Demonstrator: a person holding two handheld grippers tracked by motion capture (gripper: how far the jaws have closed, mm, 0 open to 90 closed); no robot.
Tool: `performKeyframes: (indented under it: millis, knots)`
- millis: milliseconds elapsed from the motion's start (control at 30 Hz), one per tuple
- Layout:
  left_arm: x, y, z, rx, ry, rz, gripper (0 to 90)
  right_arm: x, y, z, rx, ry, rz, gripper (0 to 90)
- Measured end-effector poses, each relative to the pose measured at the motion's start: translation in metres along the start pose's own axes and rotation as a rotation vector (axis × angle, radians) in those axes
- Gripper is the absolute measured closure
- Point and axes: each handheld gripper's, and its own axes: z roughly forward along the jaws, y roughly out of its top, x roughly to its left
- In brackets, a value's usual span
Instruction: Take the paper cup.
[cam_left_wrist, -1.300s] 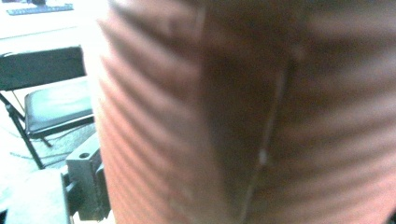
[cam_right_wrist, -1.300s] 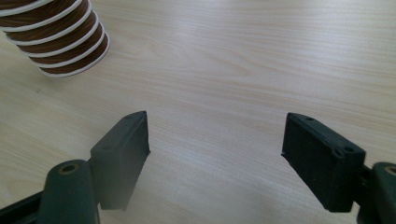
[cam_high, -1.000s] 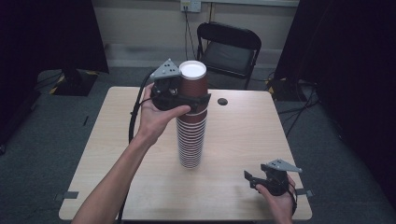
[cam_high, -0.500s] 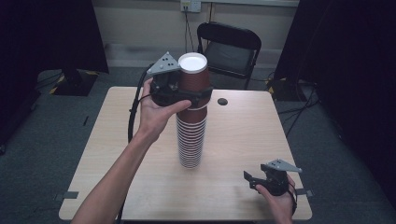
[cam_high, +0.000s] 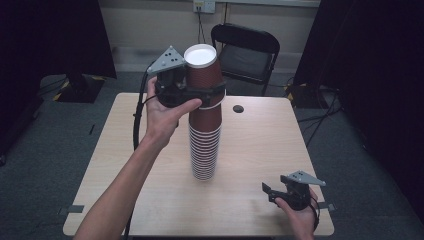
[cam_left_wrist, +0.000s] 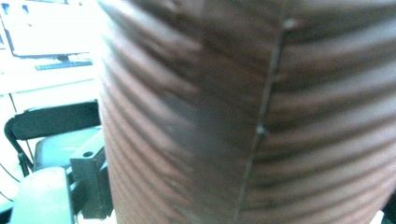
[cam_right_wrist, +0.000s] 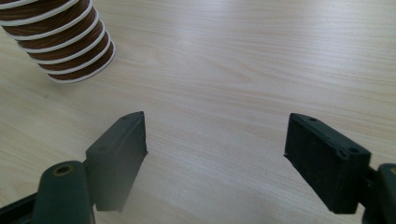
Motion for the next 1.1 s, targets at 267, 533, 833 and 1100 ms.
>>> performKeyframes:
  millis: [267, 533, 833, 1100]
  knots:
    - [-0.003, 0.010, -0.011, -0.073, 0.016, 0.026, 14.2, 0.000, 0.000, 0.000, -0.001, 0.005, -0.005, 20.7]
    - [-0.003, 0.010, -0.027, -0.122, 0.017, 0.032, 14.2, 0.001, 0.000, 0.000, -0.002, 0.002, -0.006, 20.7]
    - [0.006, 0.006, -0.044, -0.151, 0.025, 0.000, 14.2, 0.003, 0.001, 0.002, 0.002, 0.006, -0.015, 20.7]
    - [0.010, 0.004, -0.056, -0.151, 0.042, -0.003, 14.2, 0.003, 0.001, 0.003, 0.004, 0.009, -0.016, 20.3]
